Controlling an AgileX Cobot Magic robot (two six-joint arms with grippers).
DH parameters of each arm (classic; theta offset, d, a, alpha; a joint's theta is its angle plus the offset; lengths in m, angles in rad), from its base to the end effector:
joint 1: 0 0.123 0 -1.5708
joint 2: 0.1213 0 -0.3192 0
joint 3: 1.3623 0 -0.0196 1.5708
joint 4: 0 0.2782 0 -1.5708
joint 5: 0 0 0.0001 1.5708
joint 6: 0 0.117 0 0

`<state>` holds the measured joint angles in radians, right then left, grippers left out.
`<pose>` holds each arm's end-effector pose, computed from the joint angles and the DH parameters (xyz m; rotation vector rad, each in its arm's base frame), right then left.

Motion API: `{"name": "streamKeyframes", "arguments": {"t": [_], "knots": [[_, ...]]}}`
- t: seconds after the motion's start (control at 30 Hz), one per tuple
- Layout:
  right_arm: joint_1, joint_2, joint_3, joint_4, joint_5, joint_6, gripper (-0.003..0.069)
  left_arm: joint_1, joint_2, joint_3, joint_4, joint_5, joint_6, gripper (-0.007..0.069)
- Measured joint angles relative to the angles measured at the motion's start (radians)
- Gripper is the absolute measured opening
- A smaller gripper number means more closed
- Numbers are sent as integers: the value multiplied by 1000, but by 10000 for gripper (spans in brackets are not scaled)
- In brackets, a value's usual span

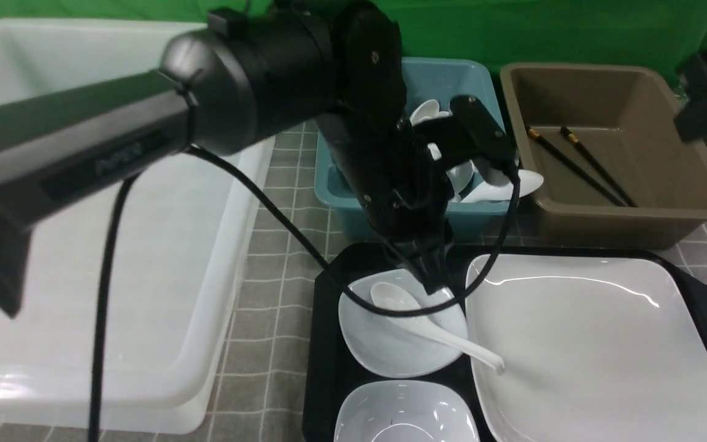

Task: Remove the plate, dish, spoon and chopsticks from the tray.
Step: Use the left arm to grab a soup spoon from the plate

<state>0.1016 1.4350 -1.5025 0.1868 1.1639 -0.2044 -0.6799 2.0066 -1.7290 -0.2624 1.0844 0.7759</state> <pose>0.3254 0.0532 0.4072 -0.3598 2.5395 0.2097 0.3567 -0.3229 0.2521 1.7792 2.1838 -0.3336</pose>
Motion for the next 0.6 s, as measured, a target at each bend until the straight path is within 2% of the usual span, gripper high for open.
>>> {"name": "streamKeyframes", "arguments": {"t": [0.07, 0.1, 0.13, 0.17, 0.2, 0.23, 0.3, 0.43, 0.6], "knots": [[0, -89, 101, 3, -1, -6, 22, -12, 37, 0, 5, -9, 65, 234], [0, -99, 124, 4, -1, -6, 22, -13, 40, 0, 5, -9, 65, 244], [0, -168, 205, 10, -1, -6, 22, -23, 63, 0, 6, -25, 111, 334], [0, -214, 246, 21, -1, -6, 22, -28, 74, 0, 3, -35, 136, 382], [0, -222, 254, 22, -1, -6, 22, -29, 76, 0, 2, -38, 141, 382], [0, -277, 312, 40, -1, -6, 22, -32, 93, 0, -5, -53, 174, 459], [0, -330, 353, 59, -1, -6, 22, -35, 113, 0, -11, -62, 198, 516], [0, -422, 390, 71, 0, -6, 22, -35, 152, 0, -9, -72, 221, 561], [0, -480, 392, 77, 0, -6, 22, -35, 184, 0, 2, -82, 224, 534]]}}
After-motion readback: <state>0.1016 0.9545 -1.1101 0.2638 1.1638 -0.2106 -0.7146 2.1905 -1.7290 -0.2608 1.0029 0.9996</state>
